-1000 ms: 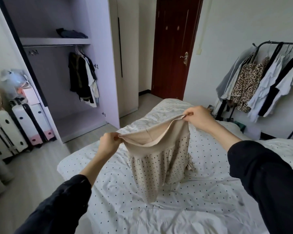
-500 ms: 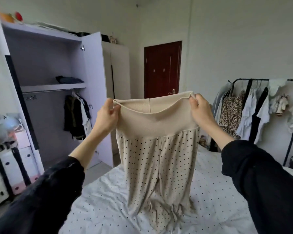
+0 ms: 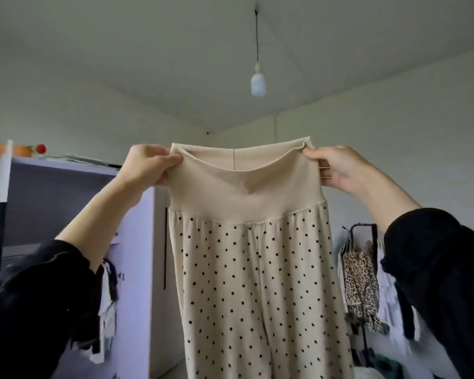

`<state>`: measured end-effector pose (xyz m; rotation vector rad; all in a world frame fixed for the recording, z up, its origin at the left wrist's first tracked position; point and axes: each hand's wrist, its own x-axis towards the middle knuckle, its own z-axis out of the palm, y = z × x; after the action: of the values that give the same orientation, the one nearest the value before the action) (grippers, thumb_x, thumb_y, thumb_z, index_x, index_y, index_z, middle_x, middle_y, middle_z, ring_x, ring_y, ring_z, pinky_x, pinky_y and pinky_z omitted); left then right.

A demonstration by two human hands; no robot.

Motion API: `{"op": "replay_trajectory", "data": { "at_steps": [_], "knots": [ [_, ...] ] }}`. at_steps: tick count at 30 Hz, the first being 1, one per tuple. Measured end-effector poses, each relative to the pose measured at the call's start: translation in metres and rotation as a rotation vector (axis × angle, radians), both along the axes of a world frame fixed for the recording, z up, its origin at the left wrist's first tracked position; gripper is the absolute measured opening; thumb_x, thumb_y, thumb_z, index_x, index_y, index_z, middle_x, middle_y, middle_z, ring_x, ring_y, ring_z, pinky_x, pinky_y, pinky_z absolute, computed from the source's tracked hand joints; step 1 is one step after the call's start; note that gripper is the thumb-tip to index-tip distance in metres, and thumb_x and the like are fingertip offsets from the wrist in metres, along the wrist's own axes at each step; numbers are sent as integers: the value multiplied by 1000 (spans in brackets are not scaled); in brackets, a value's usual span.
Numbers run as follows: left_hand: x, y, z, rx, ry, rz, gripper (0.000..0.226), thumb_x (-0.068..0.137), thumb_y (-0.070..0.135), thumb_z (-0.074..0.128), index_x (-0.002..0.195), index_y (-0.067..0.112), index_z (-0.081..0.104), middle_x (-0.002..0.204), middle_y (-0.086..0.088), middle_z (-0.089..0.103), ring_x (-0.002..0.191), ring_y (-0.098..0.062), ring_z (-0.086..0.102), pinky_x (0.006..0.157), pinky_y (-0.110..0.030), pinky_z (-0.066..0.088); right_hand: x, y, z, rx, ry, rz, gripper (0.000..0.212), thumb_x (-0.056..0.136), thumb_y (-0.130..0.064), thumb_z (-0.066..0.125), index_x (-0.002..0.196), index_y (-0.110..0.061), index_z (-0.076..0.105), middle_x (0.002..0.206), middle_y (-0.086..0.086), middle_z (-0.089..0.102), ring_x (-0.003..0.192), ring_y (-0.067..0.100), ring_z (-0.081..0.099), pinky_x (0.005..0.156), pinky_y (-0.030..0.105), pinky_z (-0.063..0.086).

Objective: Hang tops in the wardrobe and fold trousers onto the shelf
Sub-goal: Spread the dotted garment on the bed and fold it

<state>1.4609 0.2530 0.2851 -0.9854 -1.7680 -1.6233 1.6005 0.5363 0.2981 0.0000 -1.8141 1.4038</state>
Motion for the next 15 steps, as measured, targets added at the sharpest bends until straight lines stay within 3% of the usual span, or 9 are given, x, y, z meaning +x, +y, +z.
{"op": "replay_trajectory", "data": {
  "at_steps": [8, 11, 15],
  "knots": [
    [-20, -1, 11, -48, -56, -45, 16, 90, 16, 59, 74, 16, 57, 71, -4, 53, 57, -19, 51, 50, -21, 47, -20, 2, 22, 61, -83, -24, 20, 86, -20, 67, 102, -10, 59, 78, 3, 65, 62, 13, 63, 54, 23, 50],
    [-38, 0, -21, -172, -127, 0, 8, 91, 16, 59, 85, 11, 60, 71, -5, 53, 52, -14, 52, 49, -21, 49, -51, 10, -11, 32, -155, -31, 20, 86, -21, 67, 102, -10, 60, 76, 2, 65, 57, 11, 63, 54, 23, 49],
    [-72, 1, -92, -329, -294, 23, 10, 92, 14, 57, 83, 11, 56, 65, -4, 48, 41, -8, 49, 41, -17, 45, -103, 19, -86, -23, -327, -27, 16, 86, -21, 68, 94, -10, 61, 78, 3, 67, 62, 13, 64, 51, 21, 49]
  ]
}}
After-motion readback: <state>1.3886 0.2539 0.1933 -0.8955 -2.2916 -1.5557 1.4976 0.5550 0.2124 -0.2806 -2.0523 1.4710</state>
